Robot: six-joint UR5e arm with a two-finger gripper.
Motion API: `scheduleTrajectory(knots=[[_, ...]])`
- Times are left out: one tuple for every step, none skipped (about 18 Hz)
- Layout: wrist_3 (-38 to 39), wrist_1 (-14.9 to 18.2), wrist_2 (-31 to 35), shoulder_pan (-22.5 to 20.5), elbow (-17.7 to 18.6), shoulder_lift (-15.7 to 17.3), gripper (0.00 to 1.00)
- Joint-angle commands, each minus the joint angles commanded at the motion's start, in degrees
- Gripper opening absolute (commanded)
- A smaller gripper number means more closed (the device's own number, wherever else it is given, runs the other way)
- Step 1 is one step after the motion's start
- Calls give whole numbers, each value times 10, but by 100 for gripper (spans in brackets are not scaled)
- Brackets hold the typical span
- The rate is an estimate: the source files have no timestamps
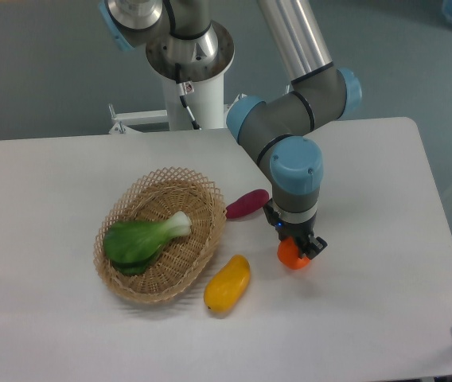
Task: Place the orange on the table
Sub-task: 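Keep the orange pressed on the table while settling the gripper, then open the gripper to release the orange and lift away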
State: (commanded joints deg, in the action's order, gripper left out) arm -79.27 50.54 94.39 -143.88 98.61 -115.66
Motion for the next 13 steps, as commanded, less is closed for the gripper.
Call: scheduleTrajectory(knots=[[-2,1,0,0,0,1,97],[-1,1,0,0,1,2,100],[-1,1,0,0,1,4,100],[-1,0,-1,0,0,7,100],[-1,2,-1,0,-5,15,100],[-1,4,-2,-1,-11,19,100],[0,5,-6,-1,-20,24,100],[0,6,-7,-1,-27,26,100],[3,8,-7,-1,-36,27,100],[6,11,-6,0,-46,27,100],[6,13,-5,0,-55,28,100],[6,17,-6,0,-65,32,100],[6,47,-6,-2,-88,39,100]])
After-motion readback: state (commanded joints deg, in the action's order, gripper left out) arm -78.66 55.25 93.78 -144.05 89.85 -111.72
